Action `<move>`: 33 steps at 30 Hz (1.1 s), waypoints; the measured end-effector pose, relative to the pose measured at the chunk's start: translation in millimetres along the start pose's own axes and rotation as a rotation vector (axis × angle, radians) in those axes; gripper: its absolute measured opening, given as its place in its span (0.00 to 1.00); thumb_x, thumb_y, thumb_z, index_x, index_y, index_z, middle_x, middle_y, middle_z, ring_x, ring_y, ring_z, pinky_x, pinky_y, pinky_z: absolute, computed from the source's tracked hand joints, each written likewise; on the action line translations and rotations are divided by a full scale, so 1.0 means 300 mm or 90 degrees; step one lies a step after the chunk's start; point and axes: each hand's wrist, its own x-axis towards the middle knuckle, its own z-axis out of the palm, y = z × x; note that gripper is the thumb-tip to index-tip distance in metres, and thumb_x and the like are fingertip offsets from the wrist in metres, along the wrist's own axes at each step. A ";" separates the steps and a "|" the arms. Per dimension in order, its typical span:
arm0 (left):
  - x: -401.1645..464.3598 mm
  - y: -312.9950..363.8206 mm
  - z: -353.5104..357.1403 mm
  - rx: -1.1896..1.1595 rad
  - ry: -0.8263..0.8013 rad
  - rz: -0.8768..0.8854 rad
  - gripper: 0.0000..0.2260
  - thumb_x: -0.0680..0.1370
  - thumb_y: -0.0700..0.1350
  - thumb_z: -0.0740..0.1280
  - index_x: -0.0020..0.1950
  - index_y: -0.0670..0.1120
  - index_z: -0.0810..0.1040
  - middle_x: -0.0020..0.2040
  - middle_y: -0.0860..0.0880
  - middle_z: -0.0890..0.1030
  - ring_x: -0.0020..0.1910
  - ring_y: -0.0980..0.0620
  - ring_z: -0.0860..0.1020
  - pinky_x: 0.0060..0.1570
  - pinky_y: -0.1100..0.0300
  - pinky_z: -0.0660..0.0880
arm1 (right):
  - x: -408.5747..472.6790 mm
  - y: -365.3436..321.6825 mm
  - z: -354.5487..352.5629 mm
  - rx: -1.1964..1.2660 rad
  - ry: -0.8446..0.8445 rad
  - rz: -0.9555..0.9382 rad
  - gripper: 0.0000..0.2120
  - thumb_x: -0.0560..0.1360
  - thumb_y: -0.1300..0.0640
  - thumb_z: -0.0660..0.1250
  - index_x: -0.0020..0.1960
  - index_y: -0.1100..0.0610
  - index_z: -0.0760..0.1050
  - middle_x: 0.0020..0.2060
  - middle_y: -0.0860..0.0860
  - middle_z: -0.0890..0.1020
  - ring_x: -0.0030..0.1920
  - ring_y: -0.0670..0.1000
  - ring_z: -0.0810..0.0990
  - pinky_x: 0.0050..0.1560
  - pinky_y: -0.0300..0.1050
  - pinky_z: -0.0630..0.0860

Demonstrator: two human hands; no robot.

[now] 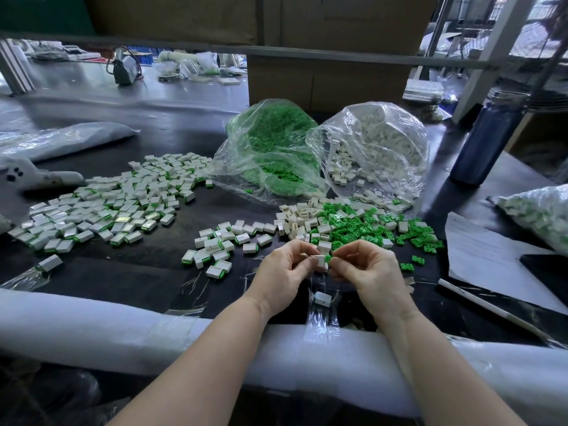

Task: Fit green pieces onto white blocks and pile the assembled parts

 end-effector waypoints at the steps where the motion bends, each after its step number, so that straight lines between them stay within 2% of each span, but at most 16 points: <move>1: 0.000 0.000 0.000 -0.003 -0.005 -0.001 0.03 0.77 0.40 0.66 0.48 0.47 0.77 0.44 0.47 0.83 0.47 0.48 0.81 0.57 0.48 0.75 | 0.000 -0.001 0.000 -0.007 -0.003 -0.003 0.05 0.69 0.69 0.71 0.40 0.61 0.78 0.32 0.55 0.82 0.32 0.48 0.82 0.35 0.38 0.79; 3: 0.001 0.000 0.000 -0.004 -0.010 -0.001 0.02 0.77 0.40 0.65 0.48 0.47 0.76 0.43 0.47 0.83 0.47 0.47 0.81 0.56 0.49 0.75 | -0.001 0.000 0.002 -0.020 -0.002 -0.009 0.05 0.69 0.69 0.71 0.40 0.60 0.78 0.33 0.55 0.82 0.32 0.48 0.81 0.34 0.38 0.79; 7: -0.001 -0.001 0.000 0.001 -0.018 0.005 0.02 0.77 0.39 0.65 0.49 0.43 0.76 0.40 0.50 0.82 0.42 0.54 0.81 0.53 0.56 0.77 | -0.001 0.004 0.003 -0.067 -0.010 -0.025 0.07 0.69 0.67 0.72 0.38 0.58 0.78 0.32 0.54 0.81 0.33 0.50 0.80 0.36 0.42 0.79; 10: -0.004 0.004 0.002 -0.003 -0.028 0.005 0.03 0.77 0.38 0.64 0.50 0.41 0.75 0.40 0.47 0.82 0.40 0.56 0.81 0.51 0.60 0.77 | -0.001 0.005 0.003 -0.078 -0.027 -0.030 0.08 0.70 0.68 0.71 0.37 0.57 0.78 0.32 0.54 0.82 0.34 0.52 0.81 0.38 0.45 0.80; 13: -0.005 0.011 0.001 0.003 -0.022 0.009 0.04 0.77 0.37 0.64 0.50 0.40 0.76 0.41 0.45 0.81 0.41 0.54 0.81 0.52 0.60 0.77 | -0.001 0.005 0.004 -0.067 -0.032 -0.026 0.08 0.71 0.69 0.70 0.38 0.57 0.78 0.32 0.54 0.81 0.34 0.54 0.81 0.38 0.46 0.80; 16: -0.005 0.014 -0.001 0.033 -0.020 0.027 0.04 0.77 0.36 0.65 0.50 0.38 0.78 0.42 0.46 0.81 0.39 0.61 0.79 0.48 0.68 0.75 | -0.001 0.000 0.008 -0.066 -0.035 -0.027 0.08 0.70 0.70 0.70 0.39 0.59 0.77 0.32 0.54 0.81 0.33 0.50 0.79 0.37 0.43 0.79; 18: -0.006 0.014 -0.003 0.047 -0.015 0.031 0.04 0.76 0.36 0.66 0.49 0.38 0.79 0.42 0.47 0.81 0.38 0.63 0.78 0.46 0.71 0.73 | -0.002 -0.004 0.010 -0.065 -0.039 -0.021 0.07 0.69 0.70 0.71 0.39 0.59 0.76 0.33 0.56 0.80 0.34 0.50 0.78 0.39 0.46 0.79; 20: -0.006 0.012 -0.006 0.059 -0.007 0.029 0.04 0.76 0.36 0.67 0.48 0.39 0.80 0.42 0.46 0.82 0.40 0.59 0.79 0.47 0.70 0.73 | -0.002 -0.005 0.010 -0.069 -0.046 -0.018 0.08 0.69 0.70 0.71 0.39 0.60 0.75 0.35 0.58 0.80 0.35 0.52 0.78 0.41 0.51 0.79; 22: -0.006 0.011 -0.006 0.056 -0.005 0.021 0.03 0.75 0.36 0.67 0.46 0.40 0.81 0.41 0.45 0.82 0.40 0.56 0.79 0.48 0.68 0.74 | -0.002 -0.006 0.012 -0.083 -0.054 -0.019 0.08 0.68 0.71 0.71 0.39 0.60 0.75 0.35 0.58 0.80 0.37 0.53 0.78 0.43 0.52 0.79; 26: -0.007 0.013 -0.007 0.066 -0.017 0.012 0.04 0.74 0.35 0.68 0.45 0.42 0.82 0.38 0.49 0.81 0.39 0.54 0.79 0.51 0.60 0.77 | 0.001 -0.001 0.011 -0.104 -0.067 -0.022 0.12 0.67 0.73 0.71 0.37 0.58 0.75 0.32 0.51 0.79 0.34 0.49 0.78 0.39 0.44 0.79; 30: -0.010 0.014 -0.010 0.086 -0.029 0.015 0.04 0.74 0.36 0.68 0.46 0.41 0.82 0.37 0.53 0.80 0.38 0.58 0.77 0.49 0.64 0.75 | 0.004 0.005 0.008 -0.089 -0.081 -0.018 0.13 0.67 0.74 0.71 0.36 0.57 0.75 0.31 0.49 0.79 0.33 0.47 0.78 0.36 0.42 0.78; 33: -0.010 0.015 -0.011 0.093 -0.036 0.008 0.04 0.74 0.36 0.69 0.47 0.41 0.82 0.39 0.51 0.80 0.40 0.57 0.77 0.51 0.63 0.75 | 0.002 0.004 0.005 -0.079 -0.096 -0.016 0.13 0.67 0.74 0.70 0.36 0.58 0.75 0.30 0.48 0.79 0.31 0.45 0.77 0.33 0.39 0.77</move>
